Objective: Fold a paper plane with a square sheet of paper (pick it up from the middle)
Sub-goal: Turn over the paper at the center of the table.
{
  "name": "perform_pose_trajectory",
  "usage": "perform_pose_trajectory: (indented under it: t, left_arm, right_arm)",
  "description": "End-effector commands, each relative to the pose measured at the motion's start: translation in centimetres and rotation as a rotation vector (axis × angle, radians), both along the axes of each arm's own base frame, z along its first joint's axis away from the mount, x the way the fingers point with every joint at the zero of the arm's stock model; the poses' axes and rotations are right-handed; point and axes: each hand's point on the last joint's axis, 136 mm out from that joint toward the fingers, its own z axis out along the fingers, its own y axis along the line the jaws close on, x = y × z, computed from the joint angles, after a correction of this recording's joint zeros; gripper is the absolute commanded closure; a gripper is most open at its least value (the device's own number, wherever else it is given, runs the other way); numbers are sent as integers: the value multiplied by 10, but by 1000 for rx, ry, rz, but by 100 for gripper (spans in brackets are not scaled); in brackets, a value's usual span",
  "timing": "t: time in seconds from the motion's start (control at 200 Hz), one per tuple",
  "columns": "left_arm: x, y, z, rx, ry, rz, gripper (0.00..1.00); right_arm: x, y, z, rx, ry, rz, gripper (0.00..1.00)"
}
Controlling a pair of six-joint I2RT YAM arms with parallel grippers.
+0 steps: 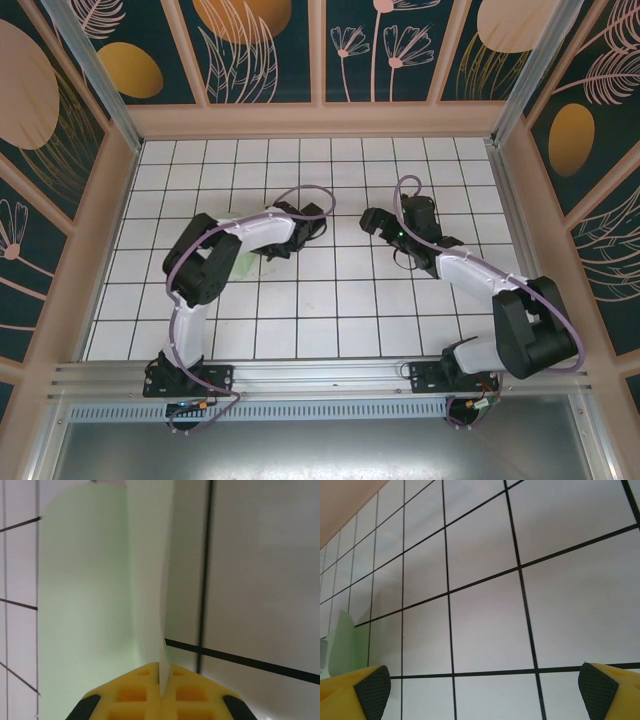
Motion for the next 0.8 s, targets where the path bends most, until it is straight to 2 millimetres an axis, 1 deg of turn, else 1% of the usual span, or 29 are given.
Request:
perform_pose_trajectory:
  t: [0.0,0.045,0.08,0.15,0.225,0.325,0.375,0.425,0.515,0.56,0.615,0.64,0.686,0.751,0.796]
  left_arm:
    - [5,-26,-5,-52,-9,-26,96]
    - [3,-33,-12,-72,15,-34,95]
    - [7,-44,-17,-122,6,-42,94]
    - [7,-53,-23,-176,18,-52,92]
    - [8,-60,-22,-212,17,-57,84]
    - [12,-75,-12,-294,8,-80,72]
    - [15,-87,-1,-361,-2,-98,63]
    - [17,-102,12,-447,-13,-120,57]
    - [24,-132,48,-629,-71,-179,39]
    - [27,-145,68,-706,-106,-212,33]
    - [32,-153,91,-773,-159,-238,25]
    - [35,-154,100,-797,-185,-243,22]
    - [40,-151,114,-831,-232,-237,17]
    - [49,-136,129,-870,-299,-196,13]
    - [53,-121,133,-897,-339,-152,10]
  right_arm:
    - [3,-3,-7,-10,35,-5,1]
    - [3,-3,-10,-7,44,-5,1]
    - [3,-2,-11,-4,50,-1,1]
    - [4,-1,-14,0,65,6,1]
    - [4,0,-17,1,76,9,1]
    - [6,0,-18,7,85,6,1]
    - [7,0,-17,14,88,1,1]
    - [8,-1,-16,21,91,-3,1]
    - [10,-1,-14,28,92,-10,1]
    - [11,-1,-13,32,93,-10,1]
    - [12,1,-12,39,96,-4,2]
    - [12,3,-12,44,98,0,2]
    - [13,8,-11,56,98,16,4]
    - [13,18,-7,76,94,53,9]
    - [13,29,-3,85,86,85,13]
